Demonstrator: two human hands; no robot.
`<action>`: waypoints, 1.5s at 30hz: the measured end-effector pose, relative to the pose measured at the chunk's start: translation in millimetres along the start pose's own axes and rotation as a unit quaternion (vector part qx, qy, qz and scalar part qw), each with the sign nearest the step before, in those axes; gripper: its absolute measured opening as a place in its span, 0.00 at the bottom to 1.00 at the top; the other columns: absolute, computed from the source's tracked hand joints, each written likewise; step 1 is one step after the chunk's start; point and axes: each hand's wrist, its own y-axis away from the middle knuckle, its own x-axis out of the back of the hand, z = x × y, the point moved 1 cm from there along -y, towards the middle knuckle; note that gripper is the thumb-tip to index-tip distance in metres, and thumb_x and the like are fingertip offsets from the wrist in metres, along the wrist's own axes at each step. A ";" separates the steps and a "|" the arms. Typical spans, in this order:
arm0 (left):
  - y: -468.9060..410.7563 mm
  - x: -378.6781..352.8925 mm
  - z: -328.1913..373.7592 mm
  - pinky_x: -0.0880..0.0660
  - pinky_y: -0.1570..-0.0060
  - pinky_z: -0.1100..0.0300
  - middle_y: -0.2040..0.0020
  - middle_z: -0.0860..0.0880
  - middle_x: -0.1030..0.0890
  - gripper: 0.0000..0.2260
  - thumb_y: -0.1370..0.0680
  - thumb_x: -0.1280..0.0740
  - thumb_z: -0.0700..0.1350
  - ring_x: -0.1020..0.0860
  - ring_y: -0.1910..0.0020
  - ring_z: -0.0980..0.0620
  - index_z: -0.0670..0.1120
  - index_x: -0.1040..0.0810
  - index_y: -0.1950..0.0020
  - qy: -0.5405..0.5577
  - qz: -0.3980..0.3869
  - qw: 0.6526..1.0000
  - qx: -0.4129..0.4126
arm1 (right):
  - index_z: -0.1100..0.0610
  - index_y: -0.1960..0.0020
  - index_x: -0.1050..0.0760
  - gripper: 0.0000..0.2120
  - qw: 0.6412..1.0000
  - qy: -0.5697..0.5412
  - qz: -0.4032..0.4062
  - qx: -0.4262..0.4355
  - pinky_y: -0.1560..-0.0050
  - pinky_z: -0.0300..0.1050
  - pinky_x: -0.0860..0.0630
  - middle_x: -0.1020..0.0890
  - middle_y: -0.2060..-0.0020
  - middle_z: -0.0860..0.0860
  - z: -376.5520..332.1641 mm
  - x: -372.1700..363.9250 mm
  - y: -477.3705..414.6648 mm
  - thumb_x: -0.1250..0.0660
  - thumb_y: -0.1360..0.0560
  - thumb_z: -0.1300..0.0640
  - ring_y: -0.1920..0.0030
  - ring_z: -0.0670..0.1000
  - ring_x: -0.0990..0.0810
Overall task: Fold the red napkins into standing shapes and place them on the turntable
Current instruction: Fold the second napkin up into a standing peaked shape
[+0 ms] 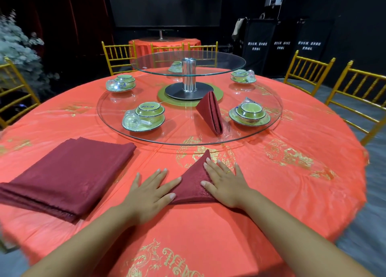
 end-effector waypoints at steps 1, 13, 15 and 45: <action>2.4 -0.4 -0.4 0.68 0.30 0.40 0.21 0.55 0.60 0.20 0.20 0.58 0.63 0.63 0.24 0.56 0.74 0.66 0.33 -0.001 0.004 1.000 0.003 | 0.46 0.23 0.61 0.32 1.000 0.001 0.001 0.000 0.29 0.63 0.68 0.62 0.24 0.40 -0.2 -0.5 0.4 0.60 0.23 0.34 0.24 0.48 0.62; 3.8 -3.0 1.2 0.66 0.30 0.36 0.21 0.57 0.59 0.19 0.23 0.61 0.67 0.62 0.24 0.58 0.77 0.70 0.38 -0.008 0.024 0.999 0.019 | 0.53 0.23 0.47 0.32 0.983 0.012 0.116 0.144 0.29 0.54 0.70 0.48 0.23 0.47 -66.6 5.9 41.1 0.53 0.22 0.38 0.23 0.47 0.56; 4.0 -2.1 1.6 0.65 0.30 0.35 0.21 0.56 0.59 0.20 0.25 0.64 0.68 0.63 0.24 0.58 0.75 0.70 0.36 -0.010 0.020 1.000 0.020 | 0.53 0.22 0.52 0.36 0.980 0.036 0.075 0.179 0.28 0.53 0.71 0.52 0.22 0.47 -79.8 -6.4 54.8 0.58 0.24 0.35 0.24 0.47 0.60; -3.3 23.8 39.0 0.33 0.40 0.53 0.48 0.48 0.31 0.23 0.24 0.41 0.50 0.32 0.41 0.46 0.56 0.32 0.28 0.080 0.071 0.992 0.070 | 0.51 0.57 0.27 0.12 0.961 -0.143 0.174 -0.161 0.57 0.45 0.29 0.26 0.54 0.47 -22.2 20.6 45.9 0.34 0.28 0.43 0.54 0.53 0.23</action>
